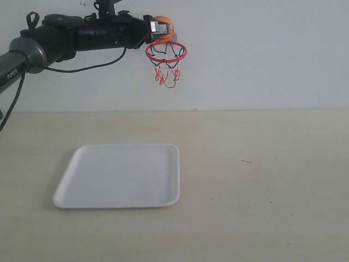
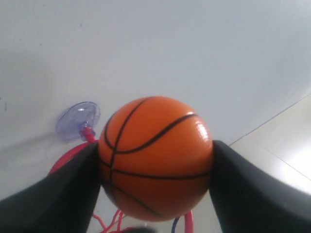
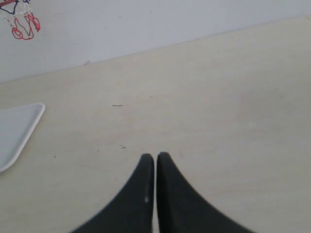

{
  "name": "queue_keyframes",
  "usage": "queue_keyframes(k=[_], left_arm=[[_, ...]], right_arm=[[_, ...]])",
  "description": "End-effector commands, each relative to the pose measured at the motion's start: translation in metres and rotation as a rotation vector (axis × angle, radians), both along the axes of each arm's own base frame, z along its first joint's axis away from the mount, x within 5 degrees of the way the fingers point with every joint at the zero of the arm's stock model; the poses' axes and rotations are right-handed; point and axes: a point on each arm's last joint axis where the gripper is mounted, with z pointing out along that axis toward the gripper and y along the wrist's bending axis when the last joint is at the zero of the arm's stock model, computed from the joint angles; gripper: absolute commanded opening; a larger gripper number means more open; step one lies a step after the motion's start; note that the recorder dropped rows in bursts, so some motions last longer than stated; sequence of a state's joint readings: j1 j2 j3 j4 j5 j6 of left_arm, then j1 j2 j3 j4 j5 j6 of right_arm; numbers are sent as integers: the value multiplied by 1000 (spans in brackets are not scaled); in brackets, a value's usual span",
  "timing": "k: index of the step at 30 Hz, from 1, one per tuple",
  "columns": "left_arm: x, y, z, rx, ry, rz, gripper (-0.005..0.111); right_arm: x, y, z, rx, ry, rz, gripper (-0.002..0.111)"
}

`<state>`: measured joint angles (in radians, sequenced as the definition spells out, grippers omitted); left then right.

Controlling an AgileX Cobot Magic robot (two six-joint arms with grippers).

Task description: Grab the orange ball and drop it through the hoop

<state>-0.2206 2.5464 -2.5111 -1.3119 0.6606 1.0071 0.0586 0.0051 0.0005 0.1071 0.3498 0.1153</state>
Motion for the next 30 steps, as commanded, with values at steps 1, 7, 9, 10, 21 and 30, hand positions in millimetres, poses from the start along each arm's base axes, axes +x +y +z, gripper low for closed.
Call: queue_keyframes(k=[1,7,9,10,21,30], left_arm=[[2,1,1,-8,-15,16,47],[3,4,1,-8,-17,34,60],[4,5,0,-8,-13,35,63],[4,6,0,-8,-13,35,64],[5,10,0,-32,14,40,75],[-4,37,26,26,36,1,53]], right_arm=[[0,-1,1,-10,-18,-9,1],[0,-1,1,-10,-18,-9,1],[0,-1,1,-10,-18,-9,1],[0,-1,1,-10,-18,-9,1],[0,-1,1,-10,-18,-9,1],[0,-1,1,-10,-18,-9,1]])
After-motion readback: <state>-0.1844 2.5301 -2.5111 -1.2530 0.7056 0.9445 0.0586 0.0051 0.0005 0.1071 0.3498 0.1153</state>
